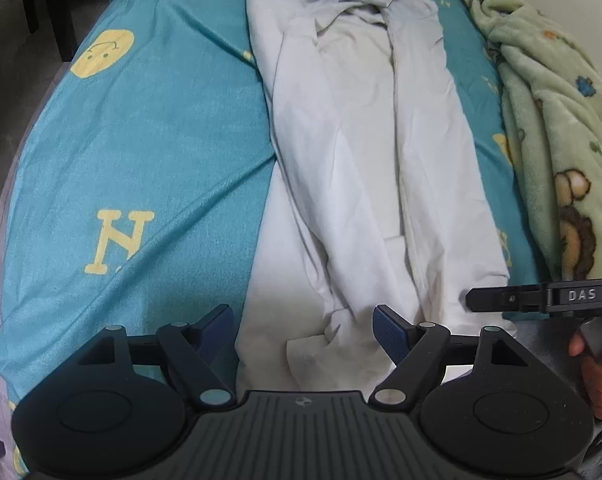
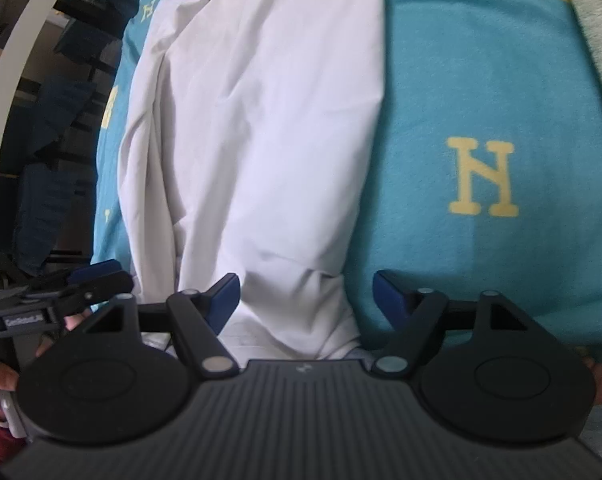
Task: Fold clothes
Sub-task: 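Grasp the shirt hem with the right gripper while the left gripper grasps the hem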
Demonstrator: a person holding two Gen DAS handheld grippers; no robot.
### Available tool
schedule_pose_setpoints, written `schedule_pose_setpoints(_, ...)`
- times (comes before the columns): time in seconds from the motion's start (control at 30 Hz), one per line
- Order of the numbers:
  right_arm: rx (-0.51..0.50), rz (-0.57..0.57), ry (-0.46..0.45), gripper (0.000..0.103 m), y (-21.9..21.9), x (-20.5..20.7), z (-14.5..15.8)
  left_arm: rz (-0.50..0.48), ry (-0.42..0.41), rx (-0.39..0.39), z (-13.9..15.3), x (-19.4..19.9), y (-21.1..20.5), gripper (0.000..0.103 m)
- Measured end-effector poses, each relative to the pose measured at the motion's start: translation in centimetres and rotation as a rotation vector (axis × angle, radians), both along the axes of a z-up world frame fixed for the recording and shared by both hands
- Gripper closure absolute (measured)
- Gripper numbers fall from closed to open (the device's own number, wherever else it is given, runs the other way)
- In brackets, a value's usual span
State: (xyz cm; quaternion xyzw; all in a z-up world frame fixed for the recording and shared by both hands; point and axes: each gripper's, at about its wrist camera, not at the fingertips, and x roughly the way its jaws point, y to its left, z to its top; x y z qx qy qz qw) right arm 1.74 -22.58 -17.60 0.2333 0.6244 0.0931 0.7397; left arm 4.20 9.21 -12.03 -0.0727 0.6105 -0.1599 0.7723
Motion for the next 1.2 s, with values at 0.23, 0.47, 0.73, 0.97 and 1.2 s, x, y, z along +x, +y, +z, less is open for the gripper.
schedule_pose_setpoints(0.23, -0.089, 0.083, -0.062, 0.093, 1.4, -0.7, 1.6, -0.013, 0.065, -0.014, -1.7, -0.1, -0.1, 0.024)
schedule_pose_setpoints(0.47, -0.026, 0.04, -0.136, 0.096, -1.2, -2.1, 4.5, -0.041, 0.127, -0.101, -2.4, 0.1, -0.3, 0.021)
schedule_pose_setpoints(0.73, -0.007, -0.025, -0.147, 0.096, -4.3, -3.2, 3.8, -0.119, 0.211, -0.164, -3.2, -0.3, -1.4, 0.03)
schedule_pose_setpoints(0.97, 0.003, -0.032, -0.183, 0.096, -3.8, -3.0, 4.4, -0.101, 0.175, -0.172, -2.1, -1.0, -1.0, 0.091)
schedule_pose_setpoints(1.2, 0.047, -0.051, -0.296, 0.097, -5.1, -4.4, 9.2, 0.002, 0.025, -0.358, 4.9, -3.0, 2.8, 0.093)
